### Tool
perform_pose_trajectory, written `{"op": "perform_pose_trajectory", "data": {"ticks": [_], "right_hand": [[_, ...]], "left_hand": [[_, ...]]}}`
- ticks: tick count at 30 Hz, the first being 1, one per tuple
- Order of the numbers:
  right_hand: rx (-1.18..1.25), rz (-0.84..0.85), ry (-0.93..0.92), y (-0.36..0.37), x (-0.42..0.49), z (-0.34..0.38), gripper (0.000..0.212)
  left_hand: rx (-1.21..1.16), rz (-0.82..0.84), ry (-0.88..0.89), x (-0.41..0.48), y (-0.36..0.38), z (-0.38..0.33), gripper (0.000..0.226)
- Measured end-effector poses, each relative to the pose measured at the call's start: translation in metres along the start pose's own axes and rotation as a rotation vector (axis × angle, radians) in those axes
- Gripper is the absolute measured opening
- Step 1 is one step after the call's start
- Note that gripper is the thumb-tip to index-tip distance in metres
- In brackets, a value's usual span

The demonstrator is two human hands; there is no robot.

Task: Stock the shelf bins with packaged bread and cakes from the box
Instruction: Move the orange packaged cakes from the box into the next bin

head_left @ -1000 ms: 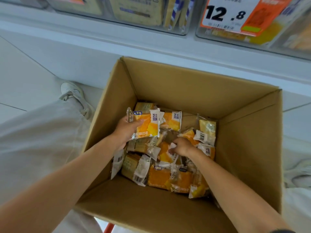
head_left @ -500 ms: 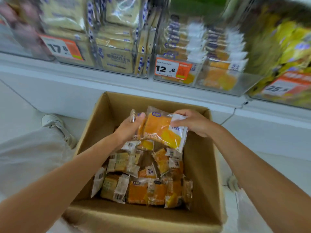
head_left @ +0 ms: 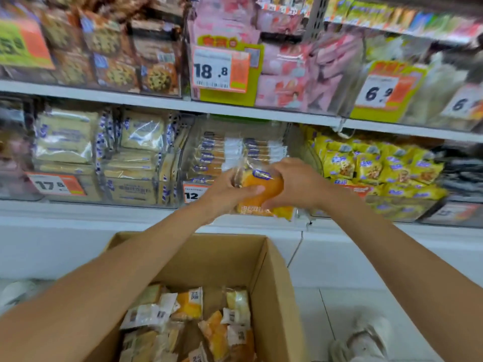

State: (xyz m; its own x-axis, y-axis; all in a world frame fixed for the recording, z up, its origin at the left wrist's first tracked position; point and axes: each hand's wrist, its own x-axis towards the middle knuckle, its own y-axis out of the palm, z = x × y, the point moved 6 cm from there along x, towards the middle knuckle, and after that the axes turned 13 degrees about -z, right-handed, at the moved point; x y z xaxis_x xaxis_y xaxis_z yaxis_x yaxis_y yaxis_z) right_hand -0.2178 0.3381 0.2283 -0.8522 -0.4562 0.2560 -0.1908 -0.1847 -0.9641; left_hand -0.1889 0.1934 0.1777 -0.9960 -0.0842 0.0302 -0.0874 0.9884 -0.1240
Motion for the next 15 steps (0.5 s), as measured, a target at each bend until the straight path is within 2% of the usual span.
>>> {"op": "perform_pose_trajectory", "data": {"ticks": [2,4,9,11,15], "right_hand": [[-0.056,-0.144,-0.015,-0.025,0.019,-0.019,0.079],[-0.034,-0.199,-0.018,-0.034,0.034,-0.036,0.07],[-0.216,-0.107,-0.007,0.006,0.061,-0.072,0.054],[-0.173,-0.073,0.042,0.023,0.063,-0.085,0.054],[-0.062,-0.093,0.113,0.037,0.065,-0.098,0.054]], "left_hand": [[0.005,-0.015,0.095,0.026,0.012,-0.024,0.031],[0.042,0.022,0.144,0.048,0.02,-0.036,0.037],[0.401,0.277,0.104,0.097,0.019,-0.021,0.043],[0.48,0.238,0.073,0.121,0.001,-0.012,0.046],[0.597,0.189,0.166,0.152,-0.015,-0.006,0.026]]}}
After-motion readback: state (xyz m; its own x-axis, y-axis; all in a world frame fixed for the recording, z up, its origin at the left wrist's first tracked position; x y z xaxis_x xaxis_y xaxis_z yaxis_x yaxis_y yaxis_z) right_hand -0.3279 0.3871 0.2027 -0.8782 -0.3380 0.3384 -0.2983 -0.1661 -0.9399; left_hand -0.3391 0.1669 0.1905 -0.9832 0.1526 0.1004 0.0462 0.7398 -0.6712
